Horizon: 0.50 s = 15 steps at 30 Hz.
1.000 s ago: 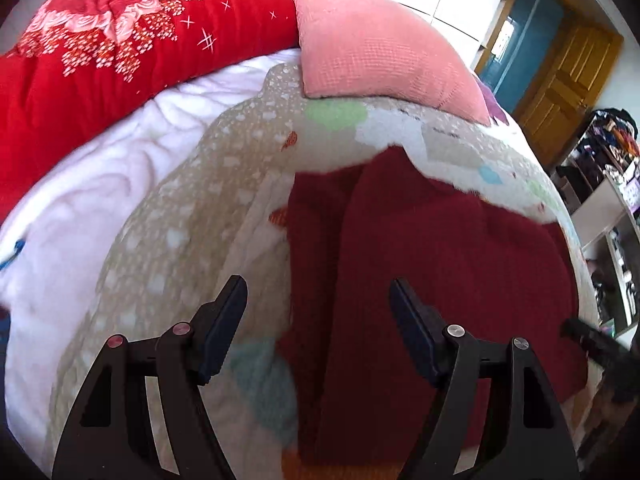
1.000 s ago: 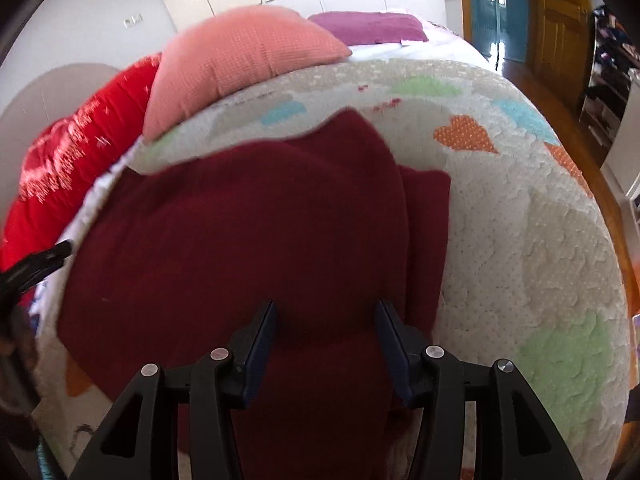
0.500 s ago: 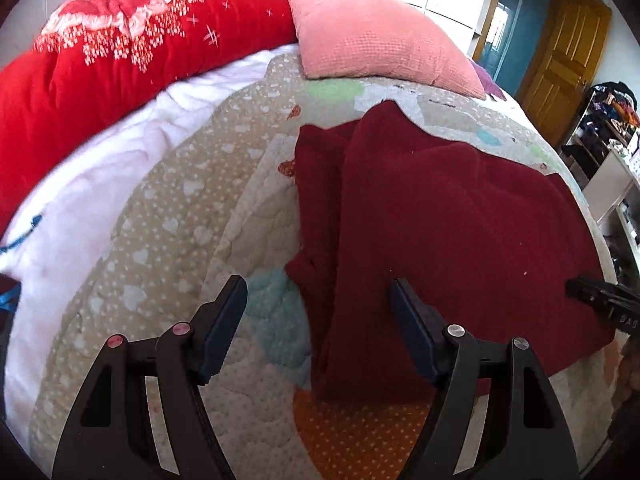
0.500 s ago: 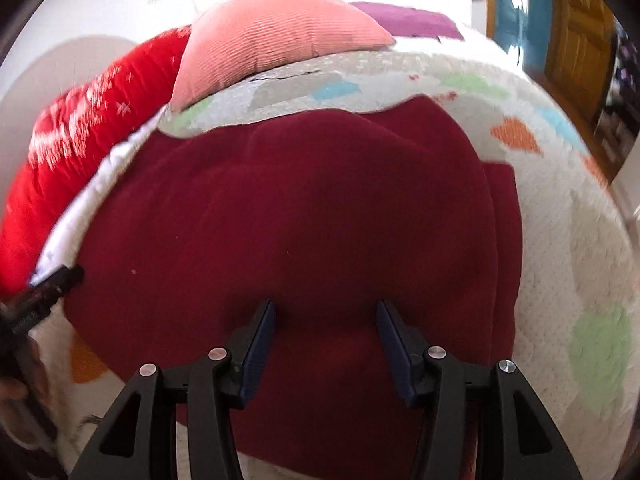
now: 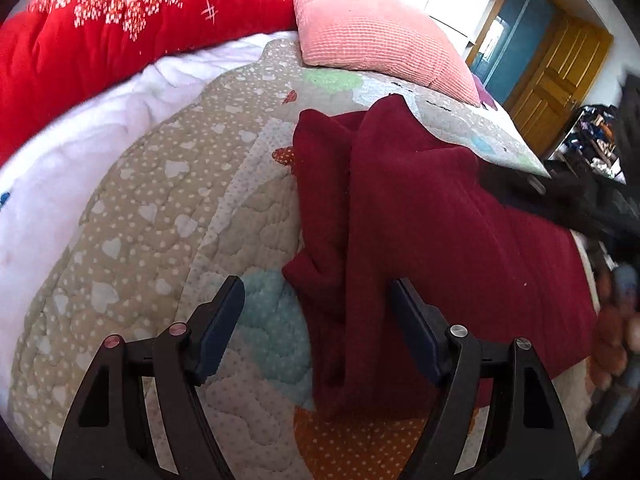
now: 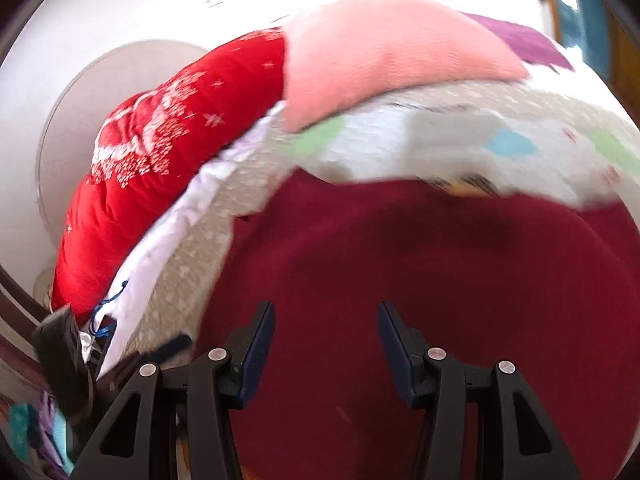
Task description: Fold small clothes
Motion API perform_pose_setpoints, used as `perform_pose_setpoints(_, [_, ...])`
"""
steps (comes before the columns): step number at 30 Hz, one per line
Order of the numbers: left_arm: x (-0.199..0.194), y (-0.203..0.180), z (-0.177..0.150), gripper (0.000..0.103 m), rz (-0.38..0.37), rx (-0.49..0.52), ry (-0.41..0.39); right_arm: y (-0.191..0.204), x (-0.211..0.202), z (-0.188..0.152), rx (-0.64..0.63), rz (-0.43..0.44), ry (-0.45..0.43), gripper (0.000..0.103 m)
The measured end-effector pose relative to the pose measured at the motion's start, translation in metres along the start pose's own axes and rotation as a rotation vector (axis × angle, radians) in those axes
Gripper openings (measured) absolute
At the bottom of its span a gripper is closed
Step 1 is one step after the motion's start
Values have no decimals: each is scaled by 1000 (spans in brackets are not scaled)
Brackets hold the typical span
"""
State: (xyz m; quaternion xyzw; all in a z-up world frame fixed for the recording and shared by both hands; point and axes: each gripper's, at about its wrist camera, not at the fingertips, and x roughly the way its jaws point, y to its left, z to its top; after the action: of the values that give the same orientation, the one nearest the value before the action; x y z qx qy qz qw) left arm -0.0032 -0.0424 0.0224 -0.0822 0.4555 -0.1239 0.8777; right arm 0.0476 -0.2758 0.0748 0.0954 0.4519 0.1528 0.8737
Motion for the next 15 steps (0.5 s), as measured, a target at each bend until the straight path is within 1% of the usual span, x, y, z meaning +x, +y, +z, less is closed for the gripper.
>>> perform_pose_setpoints(1, [0,1,0,76,-8,-5,3,10,8,7,-38,-3,-3,45])
perform_pose_setpoints(2, [0,2,0,76,-12,-6,6,24,19,17,-89,-25,-11,33])
perform_pose_setpoints(3, [-1,2,0,76,-15,-2,9,29,27,23,-106,-43,-17,30])
perform_pose_setpoints(6, [0,2,1,77,-20,0,13,36,57,45,-88,-44,2,30])
perform_pose_setpoints(10, [2,3,3,78,-30,-2,17,37,98,65,-80,-93,34,30])
perform_pose_setpoints(12, [3,5,4,78,-38,-8,19,31,122,69,-51,-93,83,30])
perform_pose_setpoints(15, [4,7,4,79,-46,-14,21,36,135,73,-72,-107,85,32])
